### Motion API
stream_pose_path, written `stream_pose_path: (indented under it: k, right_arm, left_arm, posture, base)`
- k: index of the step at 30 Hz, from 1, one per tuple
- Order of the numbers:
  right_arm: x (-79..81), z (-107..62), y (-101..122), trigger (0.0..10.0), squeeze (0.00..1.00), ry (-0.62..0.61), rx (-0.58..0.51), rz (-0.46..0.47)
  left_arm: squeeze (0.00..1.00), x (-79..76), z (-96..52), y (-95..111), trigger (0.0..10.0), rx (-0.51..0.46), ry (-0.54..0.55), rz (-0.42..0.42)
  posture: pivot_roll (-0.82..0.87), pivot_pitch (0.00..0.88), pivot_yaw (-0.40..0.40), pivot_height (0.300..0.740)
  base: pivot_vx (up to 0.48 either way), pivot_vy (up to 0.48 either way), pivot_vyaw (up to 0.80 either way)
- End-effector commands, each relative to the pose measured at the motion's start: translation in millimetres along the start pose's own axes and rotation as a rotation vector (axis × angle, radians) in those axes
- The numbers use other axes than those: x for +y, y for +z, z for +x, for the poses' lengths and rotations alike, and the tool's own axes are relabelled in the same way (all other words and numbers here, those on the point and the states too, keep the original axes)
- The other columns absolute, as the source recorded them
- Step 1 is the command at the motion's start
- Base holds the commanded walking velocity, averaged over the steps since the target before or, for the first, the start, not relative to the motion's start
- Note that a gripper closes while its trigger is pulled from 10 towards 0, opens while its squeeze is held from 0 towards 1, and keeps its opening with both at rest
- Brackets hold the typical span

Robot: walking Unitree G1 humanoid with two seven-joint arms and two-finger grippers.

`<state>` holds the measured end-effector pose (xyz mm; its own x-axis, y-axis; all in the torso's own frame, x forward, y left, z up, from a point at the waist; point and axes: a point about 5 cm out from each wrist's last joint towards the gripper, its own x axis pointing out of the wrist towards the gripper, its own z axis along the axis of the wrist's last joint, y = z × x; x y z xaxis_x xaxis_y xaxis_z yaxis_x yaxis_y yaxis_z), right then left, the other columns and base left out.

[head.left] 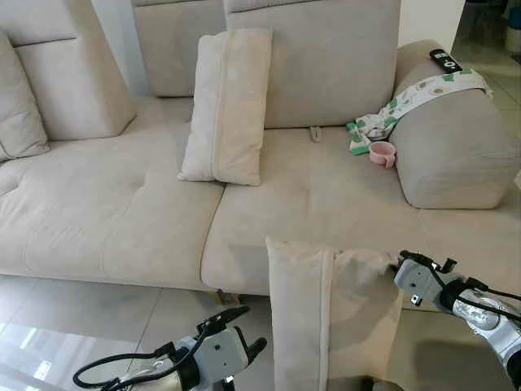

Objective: Move the pillow to the sofa from floor

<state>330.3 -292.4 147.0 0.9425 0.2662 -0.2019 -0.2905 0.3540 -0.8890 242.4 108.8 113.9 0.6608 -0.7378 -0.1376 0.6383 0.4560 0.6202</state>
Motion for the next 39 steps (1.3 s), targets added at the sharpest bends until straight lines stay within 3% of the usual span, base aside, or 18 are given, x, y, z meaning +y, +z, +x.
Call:
stream_pose_path:
  k: [1, 5, 8, 9, 16, 19, 24, 28, 33, 37, 39]
  right_arm:
    - [10.5, 1.2, 2.6, 0.0, 0.00, 0.019, -0.021, -0.003]
    - [29.5, -4.5, 8.4, 0.0, 0.00, 0.064, -0.087, -0.047]
    - [33.2, -5.5, 14.2, 0.0, 0.00, 0.089, -0.128, -0.093]
    - [37.1, -6.8, 22.3, 0.0, 0.00, 0.125, -0.180, -0.154]
    - [44.6, -7.8, 38.4, 0.0, 0.00, 0.188, -0.260, -0.237]
    - [50.8, -8.0, 56.5, 0.0, 0.00, 0.252, -0.340, -0.330]
    - [61.9, -13.6, 72.3, 0.0, 0.00, 0.328, -0.423, -0.413]
    - [69.3, -17.9, 78.3, 0.0, 0.00, 0.362, -0.456, -0.436]
    - [94.7, -34.5, 90.5, 0.0, 0.00, 0.410, -0.498, -0.410]
    - [101.5, -41.4, 87.8, 0.0, 0.00, 0.413, -0.482, -0.385]
    - [111.0, -52.4, 78.0, 0.0, 0.00, 0.433, -0.439, -0.361]
  left_arm:
    - [0.00, -5.9, -1.6, -7.4, 10.0, 0.043, -0.021, 0.005]
    - [0.00, -4.8, 6.6, -5.2, 10.0, 0.018, -0.049, 0.040]
    - [0.00, -3.1, 9.9, -3.8, 10.0, 0.004, -0.079, 0.093]
    - [0.00, 0.1, 13.1, -4.0, 10.0, -0.006, -0.115, 0.156]
    - [0.00, 6.5, 19.3, -6.9, 10.0, -0.011, -0.180, 0.222]
    - [0.00, 14.4, 29.8, -8.3, 10.0, -0.017, -0.252, 0.321]
    - [0.00, 29.3, 42.2, -7.5, 10.0, -0.004, -0.285, 0.413]
    - [0.00, 38.4, 47.6, -9.3, 10.0, 0.023, -0.296, 0.466]
    - [0.00, 56.9, 52.1, -23.6, 10.0, 0.131, -0.330, 0.561]
    - [0.00, 61.3, 50.0, -30.2, 10.0, 0.177, -0.365, 0.580]
    - [0.00, 65.0, 45.4, -37.9, 10.0, 0.229, -0.421, 0.591]
  posture:
    - [0.26, 0.174, 0.158, 0.519]
    - [0.22, 0.153, 0.159, 0.519]
    - [0.20, 0.144, 0.157, 0.519]
    - [0.19, 0.134, 0.154, 0.519]
    - [0.14, 0.112, 0.151, 0.519]
    - [0.11, 0.087, 0.140, 0.519]
    - [0.10, 0.069, 0.126, 0.519]
    - [0.09, 0.062, 0.119, 0.519]
    - [0.08, 0.050, 0.103, 0.519]
    - [0.07, 0.046, 0.098, 0.519]
    - [0.07, 0.046, 0.096, 0.519]
  base:
    - [0.000, 0.000, 0.00]
    - [0.000, 0.000, 0.00]
    - [0.000, 0.000, 0.00]
    - [0.000, 0.000, 0.00]
    - [0.000, 0.000, 0.00]
    - [0.000, 0.000, 0.00]
    - [0.000, 0.000, 0.00]
    - [0.000, 0.000, 0.00]
    - [0.000, 0.000, 0.00]
    - [0.000, 0.000, 0.00]
    - [0.000, 0.000, 0.00]
